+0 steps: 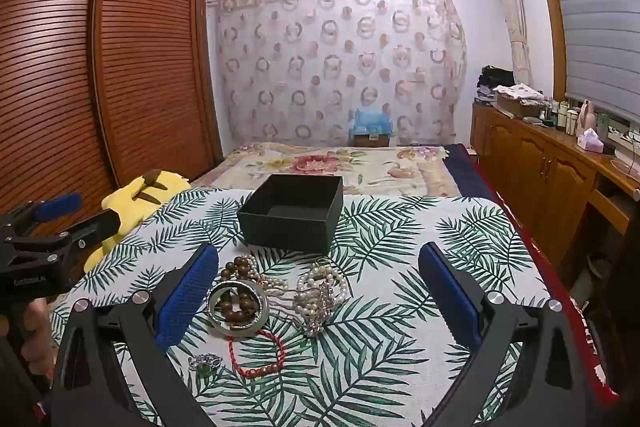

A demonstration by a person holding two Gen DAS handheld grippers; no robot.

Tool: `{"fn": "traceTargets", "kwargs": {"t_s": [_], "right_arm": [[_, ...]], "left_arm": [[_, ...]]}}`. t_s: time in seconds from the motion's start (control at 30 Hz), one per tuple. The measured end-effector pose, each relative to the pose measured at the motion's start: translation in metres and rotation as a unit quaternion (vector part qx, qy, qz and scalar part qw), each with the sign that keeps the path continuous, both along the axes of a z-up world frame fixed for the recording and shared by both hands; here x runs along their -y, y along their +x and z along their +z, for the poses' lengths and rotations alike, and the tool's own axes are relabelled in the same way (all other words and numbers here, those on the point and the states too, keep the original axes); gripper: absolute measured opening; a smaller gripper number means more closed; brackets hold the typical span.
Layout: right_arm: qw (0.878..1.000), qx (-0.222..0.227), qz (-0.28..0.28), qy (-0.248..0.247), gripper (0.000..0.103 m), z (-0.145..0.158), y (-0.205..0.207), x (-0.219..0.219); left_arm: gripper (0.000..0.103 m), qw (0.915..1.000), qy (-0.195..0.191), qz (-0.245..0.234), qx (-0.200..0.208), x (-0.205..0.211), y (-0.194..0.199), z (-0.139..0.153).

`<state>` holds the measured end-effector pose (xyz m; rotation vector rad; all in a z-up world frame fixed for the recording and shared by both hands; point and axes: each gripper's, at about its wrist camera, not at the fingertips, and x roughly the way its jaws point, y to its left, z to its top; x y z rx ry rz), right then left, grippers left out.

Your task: Organize jewelry

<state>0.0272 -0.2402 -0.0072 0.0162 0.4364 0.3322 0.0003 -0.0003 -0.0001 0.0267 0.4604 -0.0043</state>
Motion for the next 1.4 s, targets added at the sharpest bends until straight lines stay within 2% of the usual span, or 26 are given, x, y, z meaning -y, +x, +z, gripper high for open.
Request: {"fn": "traceTargets", "kwargs": {"t_s": [0.6,0.83,1.4], "right_arm": [[1.000,0.002,0.000,0.000,0.101,0.000,-0.001,0.000],[1.000,0.002,0.000,0.001,0.101,0.000,-0.001,0.000],[1.000,0.003,0.000,0.002,0.101,0.001,-0.002,0.000]], "left_arm": [[0.096,1.0000,-0.002,0.001,0.007,-0.004,0.005,-0.001],[0.096,0.9999,0.000,0.000,0.011,-0.001,-0.007,0.013],[0.096,0.9999,-0.001,0.001,0.012,0.001,-0.009,0.012]]}}
